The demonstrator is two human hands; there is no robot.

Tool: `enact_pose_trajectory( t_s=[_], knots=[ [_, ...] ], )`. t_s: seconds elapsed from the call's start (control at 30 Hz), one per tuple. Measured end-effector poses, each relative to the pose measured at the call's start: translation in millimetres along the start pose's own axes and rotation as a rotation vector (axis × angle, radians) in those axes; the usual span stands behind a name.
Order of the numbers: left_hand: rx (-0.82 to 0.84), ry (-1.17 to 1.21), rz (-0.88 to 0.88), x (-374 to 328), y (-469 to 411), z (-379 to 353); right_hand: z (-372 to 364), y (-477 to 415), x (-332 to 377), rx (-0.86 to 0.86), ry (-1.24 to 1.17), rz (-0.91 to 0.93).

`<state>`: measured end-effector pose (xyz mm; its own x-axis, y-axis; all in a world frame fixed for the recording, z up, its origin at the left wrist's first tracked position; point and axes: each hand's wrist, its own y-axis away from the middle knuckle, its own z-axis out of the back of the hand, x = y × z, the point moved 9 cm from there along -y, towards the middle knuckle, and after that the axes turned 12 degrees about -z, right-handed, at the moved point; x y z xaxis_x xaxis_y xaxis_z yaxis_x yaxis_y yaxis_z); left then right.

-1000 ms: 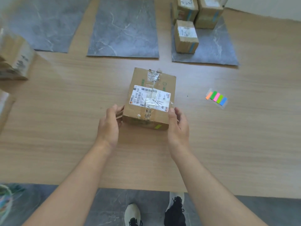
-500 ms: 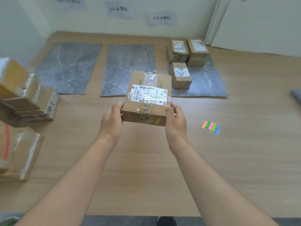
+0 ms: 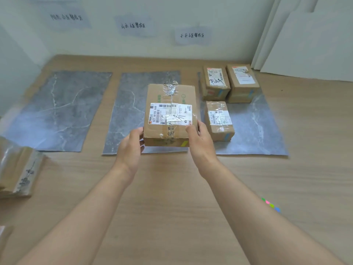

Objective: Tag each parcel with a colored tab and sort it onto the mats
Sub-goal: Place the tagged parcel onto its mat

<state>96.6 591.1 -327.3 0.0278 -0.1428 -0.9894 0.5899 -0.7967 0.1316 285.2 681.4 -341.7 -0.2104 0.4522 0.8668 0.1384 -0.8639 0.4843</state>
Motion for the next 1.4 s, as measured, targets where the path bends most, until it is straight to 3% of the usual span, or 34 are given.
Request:
enact_pose_trajectory(
  t_s=[0.47, 0.7, 1.17, 1.4],
  knots=[
    [0.185, -0.07, 0.027, 37.1, -219.0, -27.9, -77.2, -202.2, 49.1, -0.057, 0.049, -0.105],
    [0.179, -0.137, -0.049, 62.5, -311.9, -52.3, -94.3, -296.8, 66.8, -0.065, -0.011, -0.084],
    [0.248, -0.246, -0.212, 74.0, -336.7, -71.3, -92.0, -323.5, 53.7, -0.077, 0.027, -0.048],
    [0.291, -0.249, -0.192, 73.5, -336.6, -68.2, -89.2, -308.9, 53.9, -0.109, -0.022, -0.089]
  ],
)
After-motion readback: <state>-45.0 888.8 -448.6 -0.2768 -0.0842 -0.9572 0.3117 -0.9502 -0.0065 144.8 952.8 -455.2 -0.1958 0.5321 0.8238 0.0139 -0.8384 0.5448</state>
